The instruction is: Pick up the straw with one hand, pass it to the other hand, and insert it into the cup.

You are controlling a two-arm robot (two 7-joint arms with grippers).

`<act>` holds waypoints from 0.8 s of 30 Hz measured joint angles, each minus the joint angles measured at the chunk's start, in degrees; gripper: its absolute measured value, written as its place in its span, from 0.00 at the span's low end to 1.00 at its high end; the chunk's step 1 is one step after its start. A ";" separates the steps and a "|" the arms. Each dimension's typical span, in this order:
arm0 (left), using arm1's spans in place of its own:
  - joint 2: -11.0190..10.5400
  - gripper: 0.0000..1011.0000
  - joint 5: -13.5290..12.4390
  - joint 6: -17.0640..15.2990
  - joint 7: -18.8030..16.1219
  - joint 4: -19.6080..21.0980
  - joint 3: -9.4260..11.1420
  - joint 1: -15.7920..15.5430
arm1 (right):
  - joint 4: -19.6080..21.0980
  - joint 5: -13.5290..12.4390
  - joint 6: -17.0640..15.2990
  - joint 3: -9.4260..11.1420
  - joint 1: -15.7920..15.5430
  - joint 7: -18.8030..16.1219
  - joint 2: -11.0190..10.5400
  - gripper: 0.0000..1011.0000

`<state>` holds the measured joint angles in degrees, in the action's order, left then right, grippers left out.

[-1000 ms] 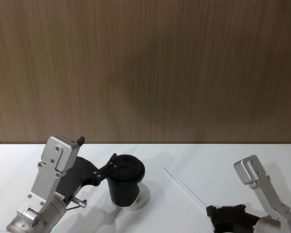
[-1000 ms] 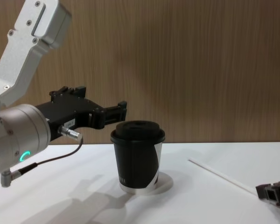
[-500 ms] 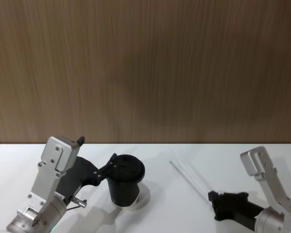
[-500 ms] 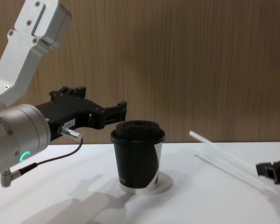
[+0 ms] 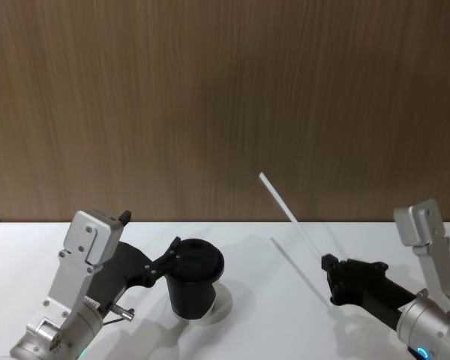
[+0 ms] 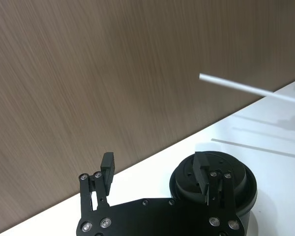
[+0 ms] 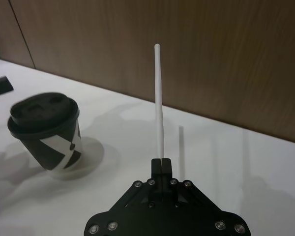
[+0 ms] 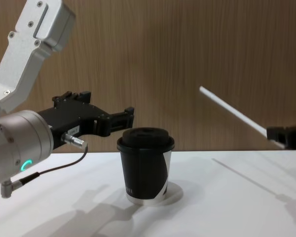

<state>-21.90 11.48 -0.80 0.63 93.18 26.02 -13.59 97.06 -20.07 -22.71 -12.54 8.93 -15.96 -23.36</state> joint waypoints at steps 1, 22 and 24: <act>0.00 0.99 0.00 0.00 0.00 0.00 0.00 0.00 | 0.18 -0.24 0.58 0.09 -0.07 -0.21 0.09 0.00; 0.00 0.99 0.00 0.00 0.00 0.00 0.00 0.00 | 6.92 -7.71 10.16 0.49 -4.75 -6.65 2.25 0.00; 0.00 0.99 0.00 0.00 0.00 0.00 0.00 0.00 | 7.46 -8.15 10.51 0.43 -5.10 -6.96 2.31 0.00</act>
<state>-21.89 11.48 -0.79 0.63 93.18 26.03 -13.59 104.52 -28.22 -12.21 -12.10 3.83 -22.92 -21.05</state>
